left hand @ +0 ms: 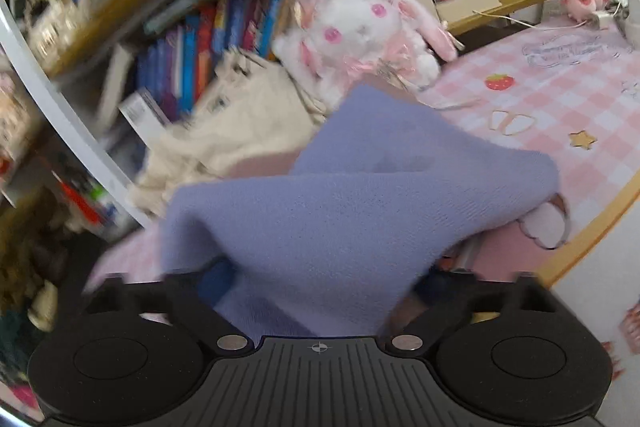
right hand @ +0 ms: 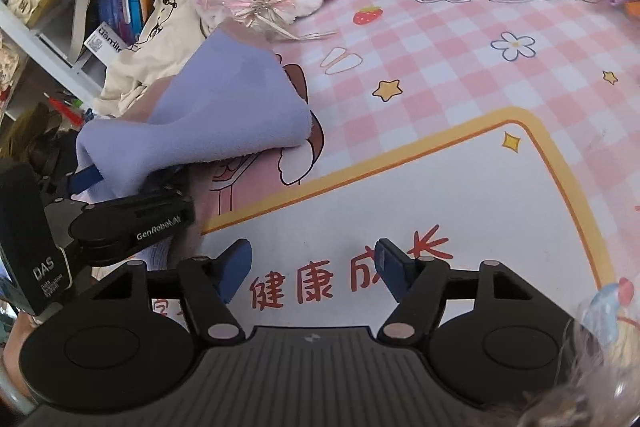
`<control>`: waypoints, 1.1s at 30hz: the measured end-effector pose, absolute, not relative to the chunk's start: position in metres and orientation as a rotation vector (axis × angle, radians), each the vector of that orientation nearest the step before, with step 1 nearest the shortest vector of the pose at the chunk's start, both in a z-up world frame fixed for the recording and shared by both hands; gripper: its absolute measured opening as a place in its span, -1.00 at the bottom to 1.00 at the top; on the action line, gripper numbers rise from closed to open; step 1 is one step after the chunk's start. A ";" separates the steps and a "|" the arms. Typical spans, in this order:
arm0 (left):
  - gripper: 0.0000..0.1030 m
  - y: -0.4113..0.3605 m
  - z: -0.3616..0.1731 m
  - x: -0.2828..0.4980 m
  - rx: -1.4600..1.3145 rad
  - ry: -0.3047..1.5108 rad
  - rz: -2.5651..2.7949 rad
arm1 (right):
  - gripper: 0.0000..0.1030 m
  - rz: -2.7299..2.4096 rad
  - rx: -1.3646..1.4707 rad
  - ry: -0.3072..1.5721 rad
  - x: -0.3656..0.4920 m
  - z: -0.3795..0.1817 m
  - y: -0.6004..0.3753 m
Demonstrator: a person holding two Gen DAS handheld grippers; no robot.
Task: Fold clothes
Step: 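Reach both grippers to the sweater and close them on its edges, then lift the sweater with both grippers and shake it open in the air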
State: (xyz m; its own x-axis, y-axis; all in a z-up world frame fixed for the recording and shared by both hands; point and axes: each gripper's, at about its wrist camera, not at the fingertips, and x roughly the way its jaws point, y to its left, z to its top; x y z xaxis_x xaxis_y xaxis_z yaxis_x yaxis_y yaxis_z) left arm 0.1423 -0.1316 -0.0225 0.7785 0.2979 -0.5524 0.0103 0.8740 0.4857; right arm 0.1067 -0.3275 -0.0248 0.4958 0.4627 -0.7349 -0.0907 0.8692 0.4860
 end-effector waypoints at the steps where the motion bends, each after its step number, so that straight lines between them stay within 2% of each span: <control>1: -0.16 -0.127 -0.018 0.141 0.478 0.666 0.161 | 0.33 0.360 0.450 1.000 0.107 -0.024 -0.328; 3: -0.38 -0.118 -0.005 0.132 0.427 0.662 0.140 | 0.45 0.423 0.601 0.998 0.111 -0.025 -0.328; 4: -0.42 -0.114 0.002 0.125 0.407 0.657 0.132 | 0.49 0.461 0.688 1.003 0.113 -0.027 -0.327; 8: -0.44 -0.103 0.018 0.095 0.340 0.672 0.097 | 0.53 0.577 0.977 1.006 0.121 -0.038 -0.310; 10: -0.45 -0.098 0.025 0.080 0.305 0.677 0.079 | 0.53 0.558 1.033 1.034 0.124 -0.044 -0.299; 13: -0.47 -0.086 0.039 0.066 0.236 0.684 0.060 | 0.41 0.468 1.092 1.130 0.114 -0.055 -0.293; 18: -0.50 -0.065 0.057 0.058 0.144 0.668 0.024 | 0.46 0.408 1.101 1.171 0.073 -0.060 -0.300; 22: -0.50 -0.051 0.061 0.052 0.093 0.673 -0.011 | 0.45 0.434 1.262 1.173 0.057 -0.078 -0.296; 23: -0.50 -0.048 0.061 0.050 0.097 0.672 -0.020 | 0.37 0.457 1.336 1.147 0.053 -0.081 -0.294; 24: -0.50 -0.046 0.062 0.047 0.104 0.669 -0.029 | 0.21 0.475 1.398 1.117 0.050 -0.084 -0.291; 25: -0.50 -0.044 0.062 0.044 0.110 0.667 -0.038 | 0.20 0.491 1.455 1.085 0.047 -0.085 -0.289; 26: -0.51 -0.042 0.064 0.041 0.120 0.664 -0.050 | -0.01 0.502 1.492 1.055 0.045 -0.085 -0.287; 27: -0.52 -0.040 0.065 0.038 0.134 0.659 -0.065 | -0.29 0.507 1.491 1.029 0.043 -0.082 -0.287; 28: -0.52 -0.039 0.067 0.035 0.148 0.655 -0.081 | -0.79 0.511 1.482 1.003 0.042 -0.078 -0.287; 29: -0.52 -0.038 0.069 0.032 0.162 0.650 -0.096 | -0.84 0.514 1.473 0.977 0.040 -0.074 -0.287; 33: -0.57 -0.032 0.076 0.019 0.218 0.630 -0.158 | -0.86 0.562 1.425 0.750 0.040 -0.030 -0.308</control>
State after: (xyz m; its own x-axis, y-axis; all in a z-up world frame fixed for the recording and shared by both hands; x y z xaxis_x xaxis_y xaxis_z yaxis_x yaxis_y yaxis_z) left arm 0.0193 -0.0318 0.0757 0.7971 -0.0797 -0.5985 0.2119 0.9651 0.1536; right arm 0.0398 -0.3077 -0.0303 0.6574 0.7432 -0.1240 0.0907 0.0853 0.9922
